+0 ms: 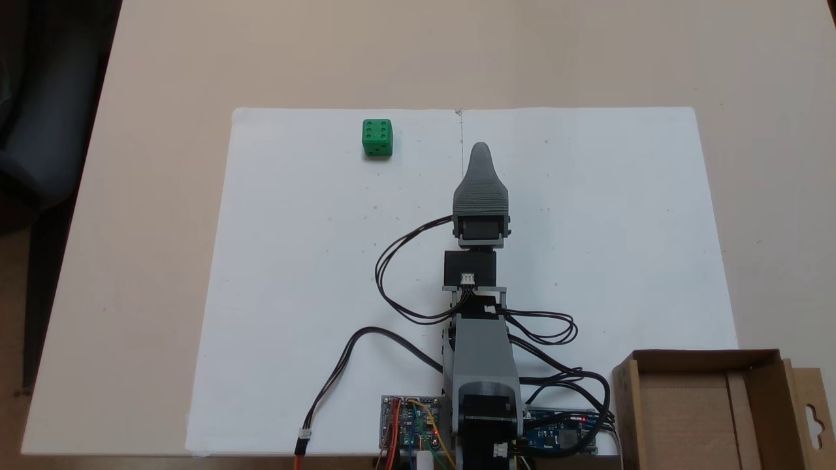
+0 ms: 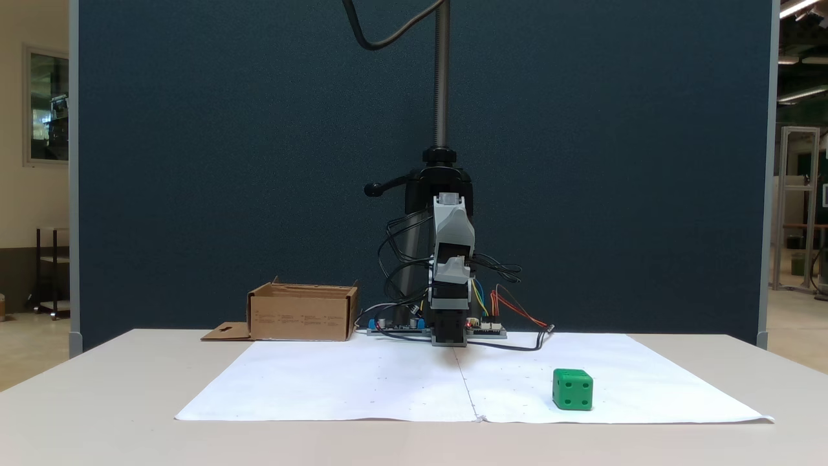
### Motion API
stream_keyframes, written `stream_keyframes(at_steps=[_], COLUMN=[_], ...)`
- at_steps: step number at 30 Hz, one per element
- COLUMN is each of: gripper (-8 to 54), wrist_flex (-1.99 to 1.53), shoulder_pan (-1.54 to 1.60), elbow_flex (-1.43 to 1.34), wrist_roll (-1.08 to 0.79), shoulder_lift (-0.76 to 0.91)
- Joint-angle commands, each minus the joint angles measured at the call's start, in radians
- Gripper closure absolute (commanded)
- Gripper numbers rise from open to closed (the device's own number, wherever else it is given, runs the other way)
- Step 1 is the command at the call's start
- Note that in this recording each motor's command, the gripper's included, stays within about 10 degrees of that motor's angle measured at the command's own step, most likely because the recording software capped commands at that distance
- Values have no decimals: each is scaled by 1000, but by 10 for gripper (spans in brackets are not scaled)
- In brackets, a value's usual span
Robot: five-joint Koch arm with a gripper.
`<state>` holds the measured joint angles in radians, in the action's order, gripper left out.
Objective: Grasp a green dice and put it in the bin.
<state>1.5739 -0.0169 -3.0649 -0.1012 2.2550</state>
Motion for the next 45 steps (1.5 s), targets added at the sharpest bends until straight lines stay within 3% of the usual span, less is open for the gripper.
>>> stream_keyframes(at_steps=[1,30,36,45], gripper=[25,35,33,30], wrist_flex=[-175,-210,-489,-1096], shoulder_pan=[-29,-31,-35,-143], elbow_flex=[-67,-60,54,443], wrist_roll=[26,25,23,12], shoulder_lift=[112,112,114,115])
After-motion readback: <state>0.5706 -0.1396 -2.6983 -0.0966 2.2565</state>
